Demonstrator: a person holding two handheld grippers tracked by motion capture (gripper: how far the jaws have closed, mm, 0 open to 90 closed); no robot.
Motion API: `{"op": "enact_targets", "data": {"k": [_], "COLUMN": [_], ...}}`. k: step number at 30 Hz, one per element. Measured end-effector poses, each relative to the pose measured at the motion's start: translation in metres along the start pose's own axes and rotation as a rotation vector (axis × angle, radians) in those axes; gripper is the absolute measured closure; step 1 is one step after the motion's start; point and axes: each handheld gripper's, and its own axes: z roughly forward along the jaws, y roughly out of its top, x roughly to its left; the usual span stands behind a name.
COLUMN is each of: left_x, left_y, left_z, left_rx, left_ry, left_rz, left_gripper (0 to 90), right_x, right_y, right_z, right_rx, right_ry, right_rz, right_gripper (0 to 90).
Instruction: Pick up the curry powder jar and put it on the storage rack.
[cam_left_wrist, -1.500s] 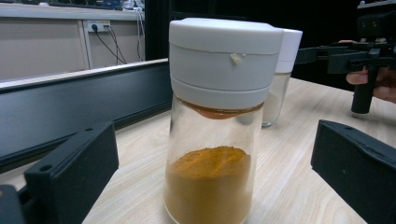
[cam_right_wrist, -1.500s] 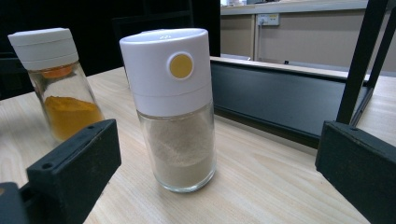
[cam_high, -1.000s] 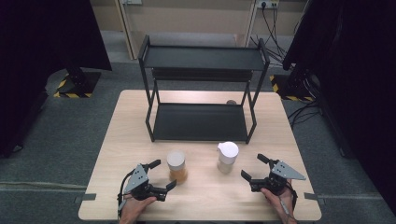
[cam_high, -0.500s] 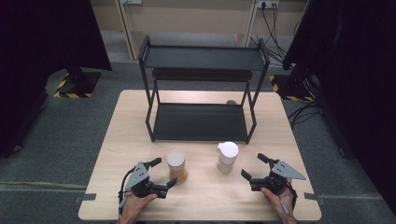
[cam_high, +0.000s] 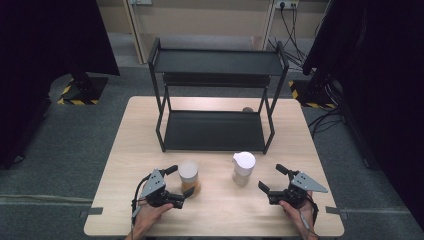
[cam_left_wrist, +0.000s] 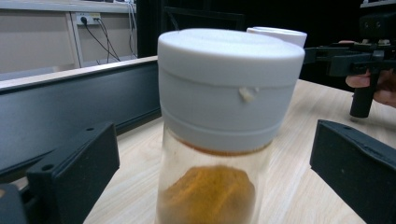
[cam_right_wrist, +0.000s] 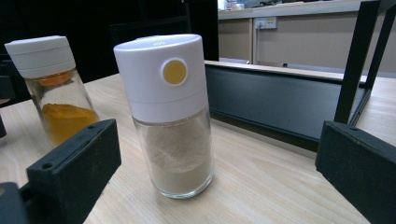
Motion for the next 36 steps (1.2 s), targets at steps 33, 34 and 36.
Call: {"op": "enact_targets", "data": {"k": [33, 34, 36], "left_x": [-0.01, -0.011, -0.013], "left_y": [0.016, 0.018, 0.02], "left_z": [0.019, 0.019, 0.019], "left_rx": [0.062, 0.067, 0.074], "left_ry": [0.032, 0.032, 0.032], "left_rz": [0.068, 0.076, 0.086], "left_gripper": [35.5, 35.5, 35.5], "right_x": [-0.001, -0.001, -0.001], "right_y": [0.0, 0.0, 0.0], "right_z": [0.0, 0.0, 0.0], "right_rx": [0.002, 0.002, 0.001], "right_ry": [0.004, 0.004, 0.003], "right_rz": [0.003, 0.003, 0.004], "right_gripper": [0.6, 0.6, 0.6]}}
